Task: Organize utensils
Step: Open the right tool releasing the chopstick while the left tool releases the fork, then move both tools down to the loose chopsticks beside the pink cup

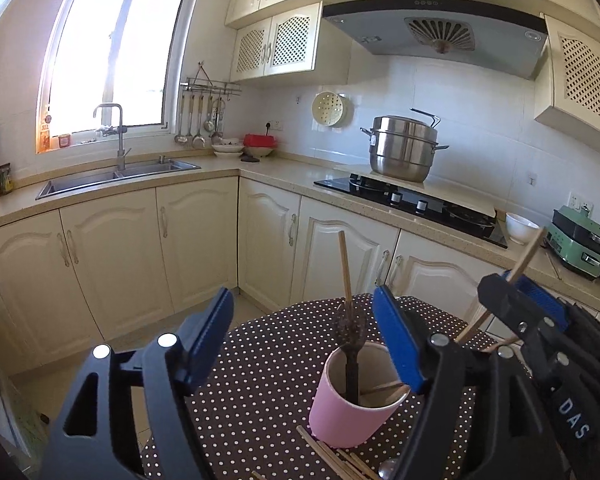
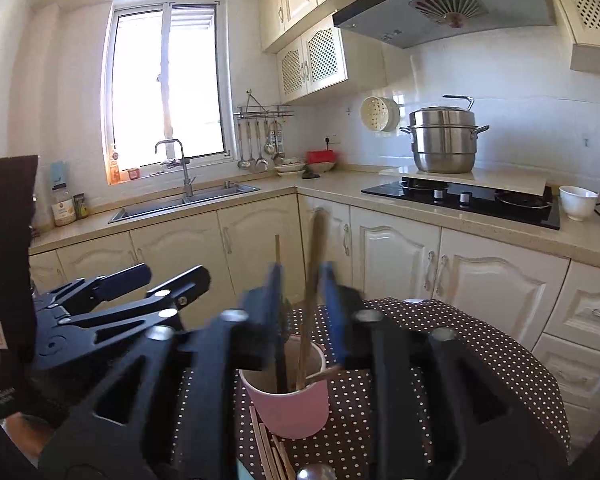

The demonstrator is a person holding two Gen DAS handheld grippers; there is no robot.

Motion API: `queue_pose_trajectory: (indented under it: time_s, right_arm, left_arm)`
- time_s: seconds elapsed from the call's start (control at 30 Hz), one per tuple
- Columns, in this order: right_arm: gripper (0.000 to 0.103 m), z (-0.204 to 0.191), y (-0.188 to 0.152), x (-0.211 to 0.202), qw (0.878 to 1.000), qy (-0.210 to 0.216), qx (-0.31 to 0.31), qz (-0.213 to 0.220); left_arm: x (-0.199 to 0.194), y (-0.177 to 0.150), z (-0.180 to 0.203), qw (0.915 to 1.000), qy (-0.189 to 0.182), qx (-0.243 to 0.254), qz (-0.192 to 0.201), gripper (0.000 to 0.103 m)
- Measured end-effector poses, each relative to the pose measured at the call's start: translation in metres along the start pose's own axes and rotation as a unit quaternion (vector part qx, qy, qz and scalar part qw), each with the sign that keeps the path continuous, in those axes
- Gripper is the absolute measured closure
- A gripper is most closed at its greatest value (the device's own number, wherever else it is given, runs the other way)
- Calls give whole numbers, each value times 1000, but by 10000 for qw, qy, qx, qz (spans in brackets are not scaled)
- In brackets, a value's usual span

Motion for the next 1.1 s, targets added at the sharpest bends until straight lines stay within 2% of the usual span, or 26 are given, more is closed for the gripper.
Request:
queue_pose_trajectory:
  time_s: [0.03,0.3,0.43,0.73,0.93,1.1]
  right_arm:
    - [38,1,2,-4,10000,-59,-4,71]
    - [38,-5,13,-27,9994,-194,-197,207]
    - [30,-11,23,-36,9991,-180,-264,290]
    - [23,-22,44,-61,9980,-94,-323,541]
    - [22,-14,50,-82,9971,-219,-427,588]
    - [22,2,40,-98,9968,-403,-551,425]
  left_arm:
    - [-3,-1,-3,10000,5,-22,-15,31]
    - [-34,2,-18,9998,-11,-203,-26,29]
    - [-52,9,-24,9996,-31,-259,49,27]
    - [-83,15,-32,9991,-93,-402,49,26]
    - [-90,0,-26,9976,-246,-537,-349,25]
    - [-78,-40,-13,9901,-294,-631,-1219,25]
Point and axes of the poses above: each gripper's, at about its wrist camera, not at the fingertips, and x roughly the way its jaws point, z to its right, y to its top, the point moved 10 cm from there along x, roughly the way its jaws point, and after that the axes turned 13 degrees about z, right-handed, at the moved point
